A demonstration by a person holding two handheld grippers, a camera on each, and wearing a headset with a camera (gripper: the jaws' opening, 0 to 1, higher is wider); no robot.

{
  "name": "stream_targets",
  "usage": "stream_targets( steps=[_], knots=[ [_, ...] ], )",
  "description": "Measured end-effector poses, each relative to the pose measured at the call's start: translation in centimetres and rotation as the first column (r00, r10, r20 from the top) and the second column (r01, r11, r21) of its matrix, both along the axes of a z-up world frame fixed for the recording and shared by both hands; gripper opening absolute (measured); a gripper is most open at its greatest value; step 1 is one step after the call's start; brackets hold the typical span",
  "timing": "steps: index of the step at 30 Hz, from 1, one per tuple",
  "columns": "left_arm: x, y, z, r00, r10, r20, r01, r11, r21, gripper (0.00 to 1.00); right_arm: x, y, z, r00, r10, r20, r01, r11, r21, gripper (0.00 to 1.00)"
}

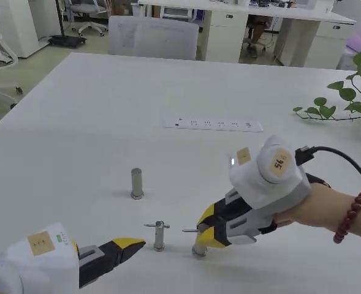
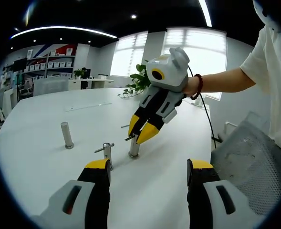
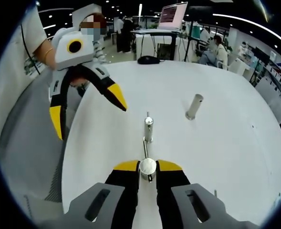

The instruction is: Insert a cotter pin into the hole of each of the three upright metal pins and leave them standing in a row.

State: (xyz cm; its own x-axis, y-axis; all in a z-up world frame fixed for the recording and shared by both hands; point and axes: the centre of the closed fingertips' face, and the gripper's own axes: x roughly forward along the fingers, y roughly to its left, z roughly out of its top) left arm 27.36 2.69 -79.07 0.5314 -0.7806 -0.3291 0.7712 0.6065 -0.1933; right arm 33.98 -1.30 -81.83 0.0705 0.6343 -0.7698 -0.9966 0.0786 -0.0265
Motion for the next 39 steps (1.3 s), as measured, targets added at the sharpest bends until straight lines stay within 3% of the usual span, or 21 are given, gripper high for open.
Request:
stream_targets(
  steps=[14,22,39],
  knots=[
    [0.06,0.29,0.12,1.0,0.015,-0.003,-0.015,1.0,-0.006,0.67,0.63,0.08,-0.53,1.0,-0.007,-0.01,0.007,1.0,-0.006,0.13],
    [-0.01,0.33,0.19,1.0,0.011,-0.004,-0.011,1.0,-0.007,0.67,0.78,0.03,-0.51,0.999,-0.004,-0.039,0.004,1.0,-0.002,0.13],
    [-0.26,0.42,0.17,1.0,0.002,-0.005,-0.002,1.0,0.007,0.68,0.7,0.08,-0.5,0.999,0.008,-0.035,-0.008,1.0,0.006,0.16]
  ],
)
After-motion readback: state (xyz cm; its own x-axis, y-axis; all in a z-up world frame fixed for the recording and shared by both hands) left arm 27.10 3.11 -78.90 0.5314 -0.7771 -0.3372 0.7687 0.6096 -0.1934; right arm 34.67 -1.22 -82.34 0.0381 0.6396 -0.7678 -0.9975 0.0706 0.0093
